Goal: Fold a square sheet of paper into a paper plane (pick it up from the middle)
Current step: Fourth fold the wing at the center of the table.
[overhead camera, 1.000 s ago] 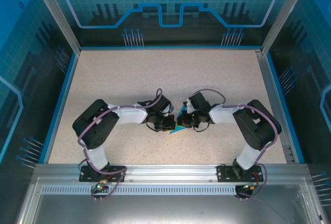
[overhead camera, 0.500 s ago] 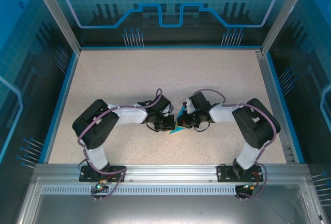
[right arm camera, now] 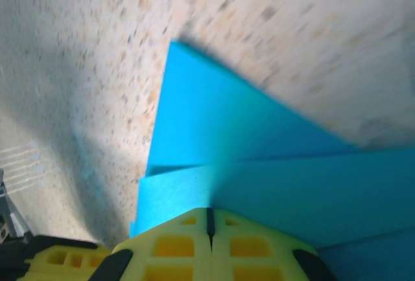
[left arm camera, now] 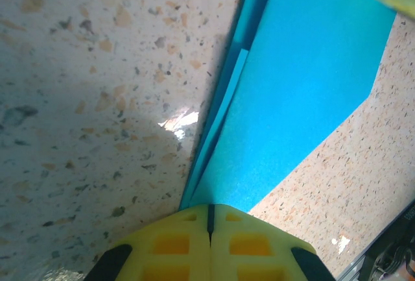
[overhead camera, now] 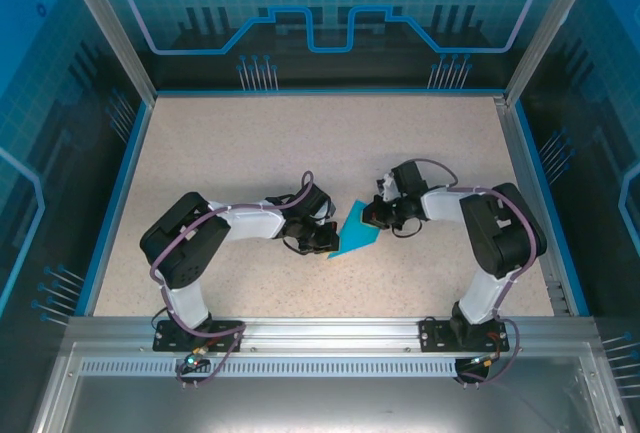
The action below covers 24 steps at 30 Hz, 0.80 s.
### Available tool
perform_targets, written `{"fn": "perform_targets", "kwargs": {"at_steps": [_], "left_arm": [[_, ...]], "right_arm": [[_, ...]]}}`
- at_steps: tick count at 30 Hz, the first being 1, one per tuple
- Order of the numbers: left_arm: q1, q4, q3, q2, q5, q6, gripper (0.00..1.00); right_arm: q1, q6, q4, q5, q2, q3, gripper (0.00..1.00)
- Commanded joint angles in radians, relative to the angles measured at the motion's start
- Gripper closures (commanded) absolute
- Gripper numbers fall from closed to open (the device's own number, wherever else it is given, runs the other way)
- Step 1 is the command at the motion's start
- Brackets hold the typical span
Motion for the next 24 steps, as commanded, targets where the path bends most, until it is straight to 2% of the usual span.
{"fn": "perform_targets", "kwargs": {"at_steps": [1, 6, 11, 16, 24], "left_arm": [[-0.002, -0.152, -0.044, 0.044, -0.069, -0.011, 1.0], [-0.002, -0.161, -0.031, 0.045, -0.069, -0.008, 1.0], [-0.002, -0.163, -0.02, 0.047, -0.068, -0.006, 1.0], [-0.003, -0.165, -0.014, 0.055, -0.066, -0.004, 1.0], [-0.002, -0.173, -0.008, 0.057, -0.07, -0.007, 1.0]], "right_arm": [[-0.048, -0.051, -0.04, 0.071, 0.018, 0.024, 0.95], [-0.032, -0.042, -0.037, 0.044, -0.059, 0.034, 0.95], [0.084, -0.017, -0.042, 0.048, -0.123, -0.005, 0.94], [0.175, 0.037, -0.002, 0.039, -0.101, -0.049, 0.94], [0.207, 0.03, 0.011, -0.022, 0.015, -0.017, 0.95]]}}
